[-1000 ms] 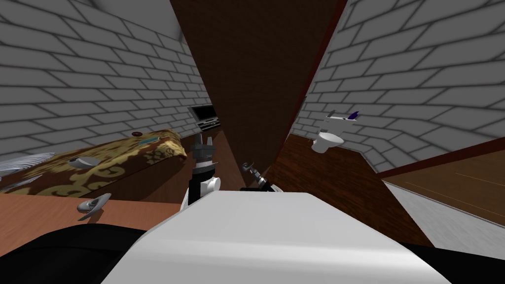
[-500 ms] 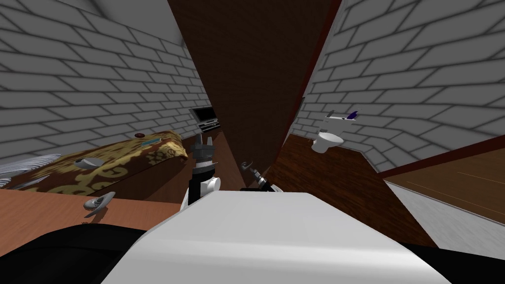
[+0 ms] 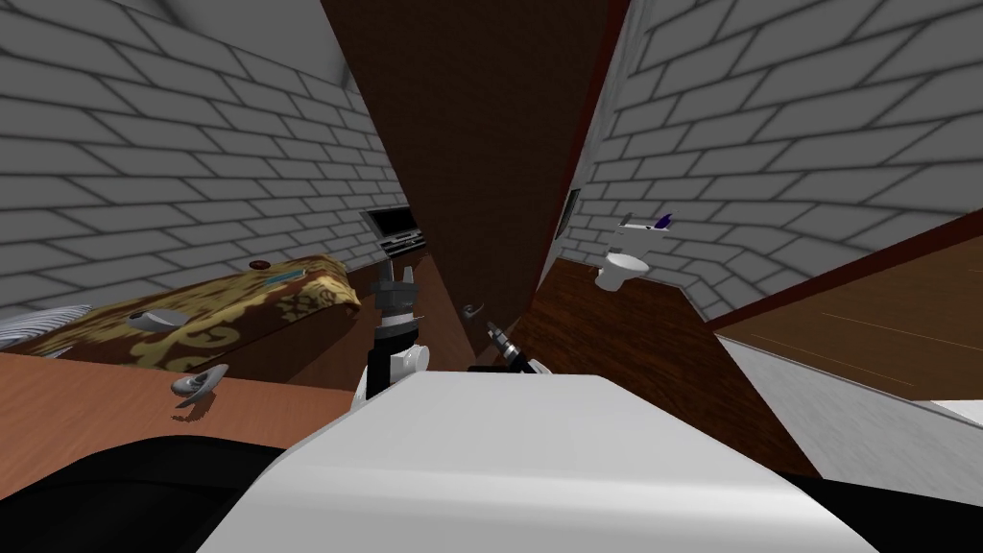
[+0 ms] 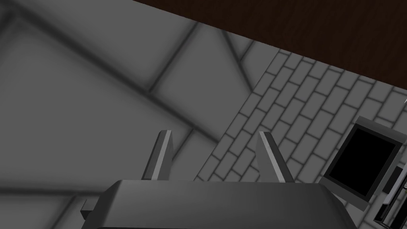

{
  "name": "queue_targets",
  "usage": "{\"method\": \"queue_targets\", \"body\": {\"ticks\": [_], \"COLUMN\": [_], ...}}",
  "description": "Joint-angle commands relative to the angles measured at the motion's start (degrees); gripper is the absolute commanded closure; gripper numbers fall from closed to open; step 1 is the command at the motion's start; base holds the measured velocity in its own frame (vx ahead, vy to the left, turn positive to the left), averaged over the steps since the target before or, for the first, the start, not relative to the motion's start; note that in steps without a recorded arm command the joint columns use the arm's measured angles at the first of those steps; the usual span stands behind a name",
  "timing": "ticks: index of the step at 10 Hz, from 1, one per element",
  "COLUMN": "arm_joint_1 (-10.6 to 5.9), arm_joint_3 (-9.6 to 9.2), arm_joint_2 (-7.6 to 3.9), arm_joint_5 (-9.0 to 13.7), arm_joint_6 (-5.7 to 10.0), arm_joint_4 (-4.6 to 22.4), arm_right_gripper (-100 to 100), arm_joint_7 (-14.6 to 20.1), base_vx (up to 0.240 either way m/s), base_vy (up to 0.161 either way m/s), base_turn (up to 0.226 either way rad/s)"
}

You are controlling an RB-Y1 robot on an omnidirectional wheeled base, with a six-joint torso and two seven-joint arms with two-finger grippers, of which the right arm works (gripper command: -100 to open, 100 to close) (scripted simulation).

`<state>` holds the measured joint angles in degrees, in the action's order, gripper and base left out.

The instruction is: Push the door open

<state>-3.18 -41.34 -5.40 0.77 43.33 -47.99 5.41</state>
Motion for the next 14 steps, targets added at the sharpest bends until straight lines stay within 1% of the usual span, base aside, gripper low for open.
{"method": "queue_targets", "body": {"ticks": [1,2,5,9,10,11,14], "arm_joint_1": [0.00,-0.01,-0.11,-0.22,-0.23,-0.23,-0.23], "arm_joint_3": [0.00,0.25,0.69,1.24,1.15,1.15,1.15], "arm_joint_2": [0.00,0.08,0.39,1.03,0.93,0.93,0.93], "arm_joint_5": [0.0,0.0,0.0,0.1,0.1,0.1,0.1], "arm_joint_6": [0.00,0.19,0.58,1.07,0.98,0.98,0.98], "arm_joint_4": [0.0,0.3,0.8,1.5,1.4,1.4,1.4], "arm_right_gripper": [-100,-100,-100,-100,-100,100,100], "arm_joint_7": [0.0,-0.2,-0.5,-0.9,-0.8,-0.8,-0.8], "base_vx": [-0.086,0.058,0.152,0.162,0.062,-0.009,-0.016], "base_vy": [-0.047,0.050,0.155,0.119,0.048,-0.006,-0.014], "base_turn": [-0.005,0.034,0.021,0.027,0.001,-0.005,0.002]}}
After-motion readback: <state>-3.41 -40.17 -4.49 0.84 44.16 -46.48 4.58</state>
